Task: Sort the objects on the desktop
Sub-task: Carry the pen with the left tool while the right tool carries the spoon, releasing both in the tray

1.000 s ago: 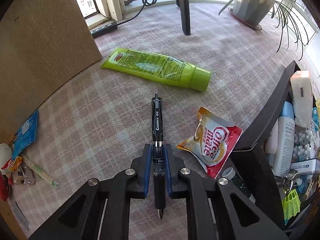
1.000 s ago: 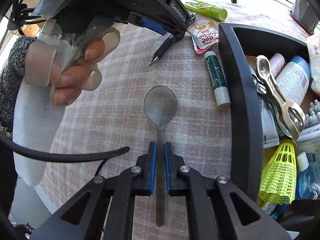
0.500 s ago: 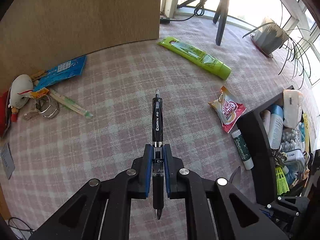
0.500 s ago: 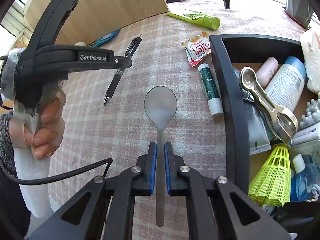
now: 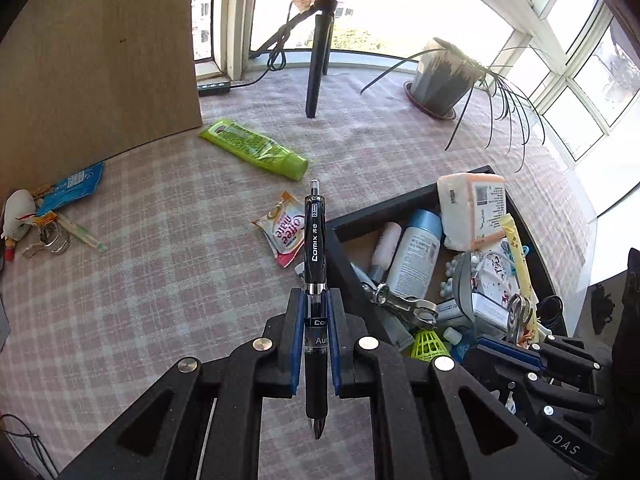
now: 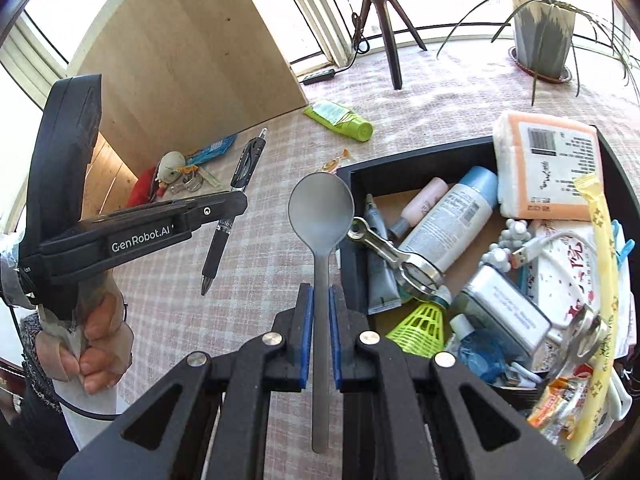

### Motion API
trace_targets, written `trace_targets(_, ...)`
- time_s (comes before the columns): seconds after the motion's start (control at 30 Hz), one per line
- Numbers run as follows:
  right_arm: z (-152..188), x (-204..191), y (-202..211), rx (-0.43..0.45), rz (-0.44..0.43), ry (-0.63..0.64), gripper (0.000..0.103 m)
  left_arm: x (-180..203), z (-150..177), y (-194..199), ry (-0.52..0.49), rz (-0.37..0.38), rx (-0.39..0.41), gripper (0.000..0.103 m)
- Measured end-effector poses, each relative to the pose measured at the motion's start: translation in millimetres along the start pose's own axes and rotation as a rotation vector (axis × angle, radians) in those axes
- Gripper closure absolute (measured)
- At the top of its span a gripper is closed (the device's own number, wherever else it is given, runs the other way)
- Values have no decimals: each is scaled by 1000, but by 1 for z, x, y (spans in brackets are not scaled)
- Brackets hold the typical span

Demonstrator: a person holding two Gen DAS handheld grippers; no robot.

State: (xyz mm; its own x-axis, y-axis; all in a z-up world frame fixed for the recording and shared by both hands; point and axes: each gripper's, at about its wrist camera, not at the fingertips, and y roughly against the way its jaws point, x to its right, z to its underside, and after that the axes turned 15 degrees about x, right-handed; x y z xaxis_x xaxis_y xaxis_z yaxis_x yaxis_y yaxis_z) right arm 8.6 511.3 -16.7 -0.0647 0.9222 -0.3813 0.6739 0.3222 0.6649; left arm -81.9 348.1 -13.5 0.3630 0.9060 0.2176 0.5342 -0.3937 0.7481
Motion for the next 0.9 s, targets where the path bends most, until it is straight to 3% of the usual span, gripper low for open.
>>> trace_targets(0.23,-7,70,52,66,139,-63,95,66,-9,-26,-29,96,-43,93)
trace_targets(0.47,-6,119,81,72,238,-103,95,109,-17,-41,-75,117,-54,93)
trace_targets(0.5,-6,122,82,62,238,-100,95,113,-18,-43,-76,124,-64,88)
trace_targets(0.53,-6,123,82,42,226,-96,95,116,-18,-44,-82,127,-79,71)
trace_targets(0.57,-6,126,82,37,229,-100,94,118,-18,-44,-91,122,-77,64)
trace_targets(0.6,-6,127,83,43,243,-108,90,121,-18,-41,-109,113,-59,62)
trace_targets(0.67,-6,129,84,49,246,-113,70,125,-18,-37,-138,93,-44,62)
trace_targets(0.9,-7,126,87,64,258,-122,57,120,-19,-20,-137,61,-10,62)
